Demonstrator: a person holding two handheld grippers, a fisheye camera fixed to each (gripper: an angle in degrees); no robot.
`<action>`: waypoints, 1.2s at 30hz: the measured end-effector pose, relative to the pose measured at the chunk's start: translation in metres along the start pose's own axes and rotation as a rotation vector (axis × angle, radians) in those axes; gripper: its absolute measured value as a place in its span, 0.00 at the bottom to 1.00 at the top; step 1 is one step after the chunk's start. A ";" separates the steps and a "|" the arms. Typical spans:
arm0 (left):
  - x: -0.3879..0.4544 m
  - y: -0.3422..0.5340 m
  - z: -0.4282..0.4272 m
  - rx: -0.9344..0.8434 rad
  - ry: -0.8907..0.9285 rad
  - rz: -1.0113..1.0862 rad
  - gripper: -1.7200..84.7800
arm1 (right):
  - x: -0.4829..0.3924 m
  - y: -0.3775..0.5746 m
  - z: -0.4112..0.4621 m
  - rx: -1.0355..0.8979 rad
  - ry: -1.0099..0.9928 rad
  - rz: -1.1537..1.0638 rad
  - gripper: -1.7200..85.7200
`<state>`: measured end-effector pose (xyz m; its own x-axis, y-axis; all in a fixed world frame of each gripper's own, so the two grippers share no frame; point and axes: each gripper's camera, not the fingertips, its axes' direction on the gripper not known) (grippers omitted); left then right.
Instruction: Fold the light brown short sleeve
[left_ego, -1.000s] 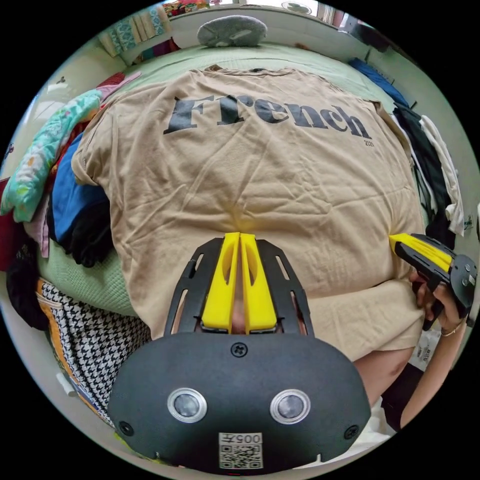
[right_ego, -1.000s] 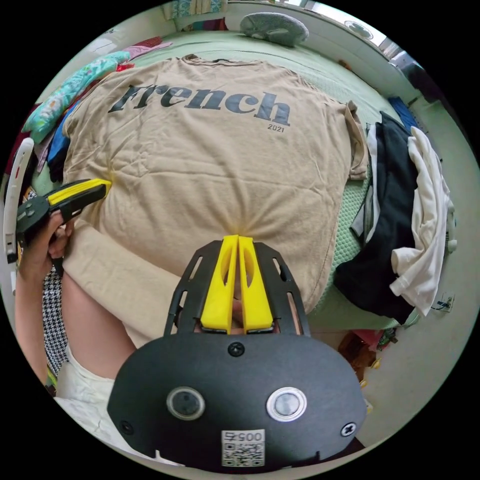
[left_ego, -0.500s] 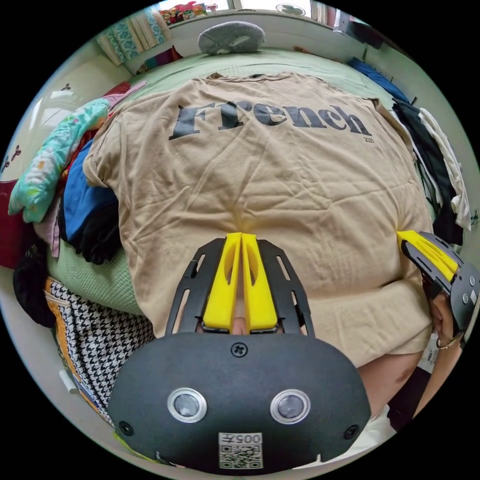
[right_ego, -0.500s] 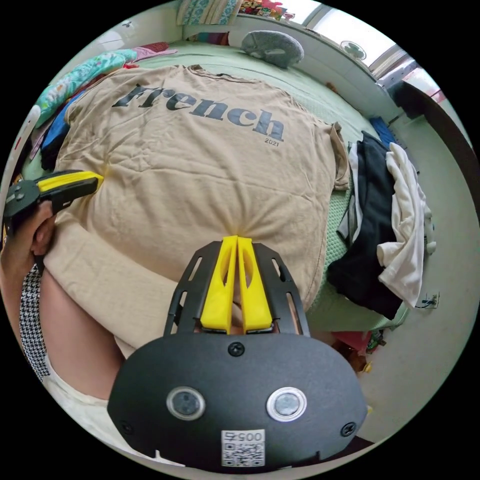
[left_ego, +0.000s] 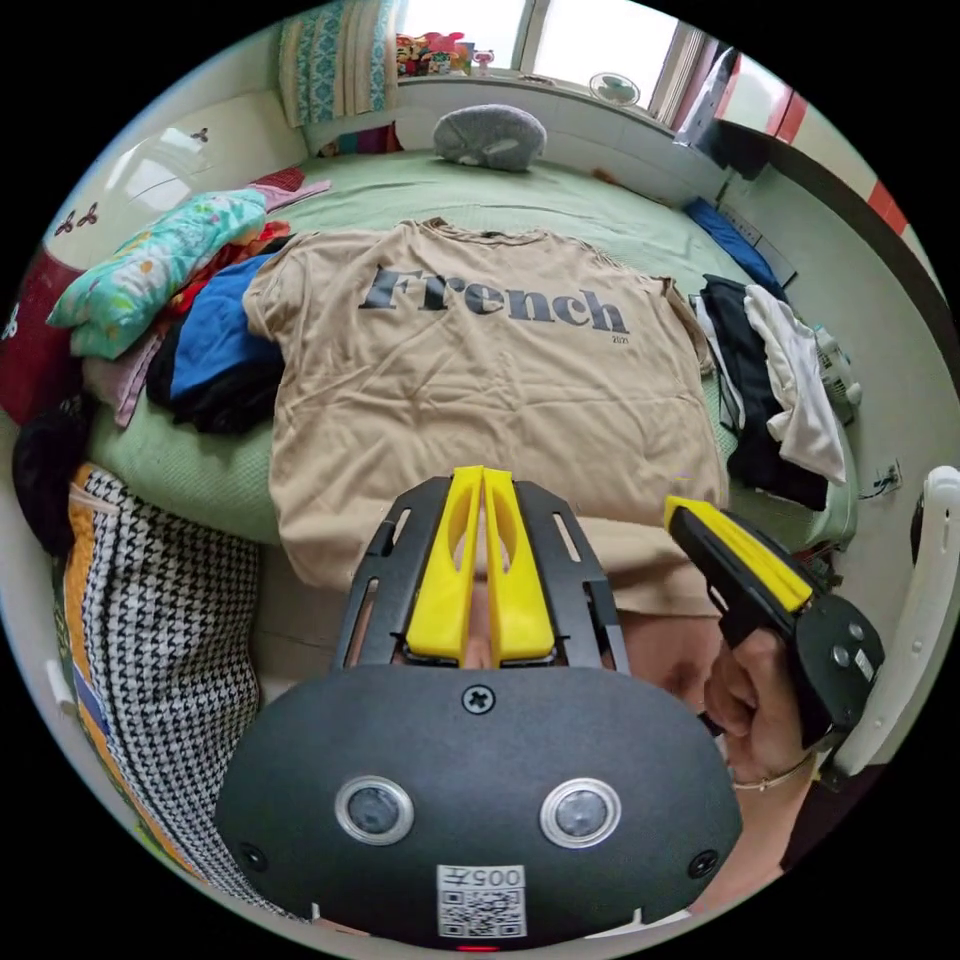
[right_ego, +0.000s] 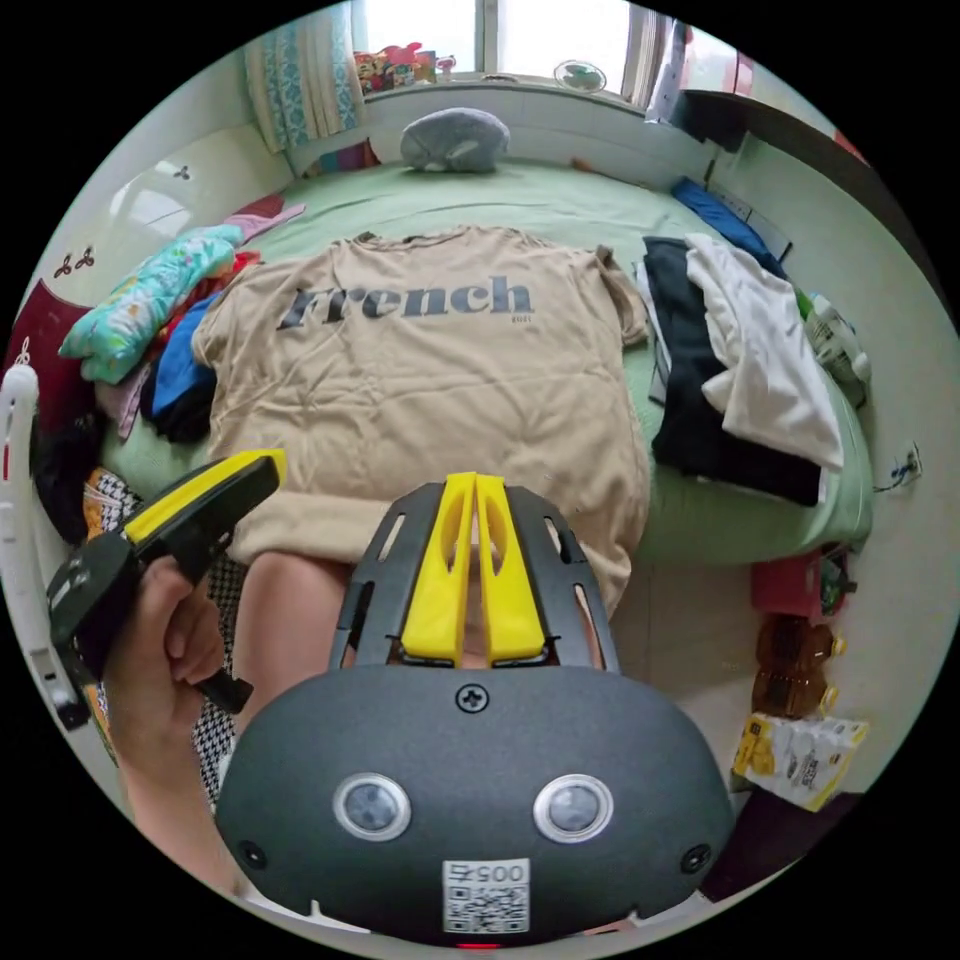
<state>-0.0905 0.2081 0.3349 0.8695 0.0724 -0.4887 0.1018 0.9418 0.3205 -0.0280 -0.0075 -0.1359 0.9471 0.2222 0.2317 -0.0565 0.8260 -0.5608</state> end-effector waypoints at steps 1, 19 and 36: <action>0.000 0.006 -0.001 0.007 -0.010 0.000 0.02 | 0.001 0.008 -0.001 0.000 0.000 0.011 0.01; -0.001 0.070 -0.014 -0.026 0.002 0.035 0.02 | -0.010 0.060 -0.029 0.032 0.061 -0.064 0.01; -0.002 0.099 -0.032 -0.039 0.042 0.072 0.02 | -0.012 0.082 -0.047 0.037 0.070 -0.131 0.00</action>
<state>-0.0978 0.3114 0.3416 0.8528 0.1537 -0.4992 0.0197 0.9456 0.3248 -0.0293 0.0329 -0.2223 0.9668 0.0758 0.2442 0.0584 0.8644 -0.4995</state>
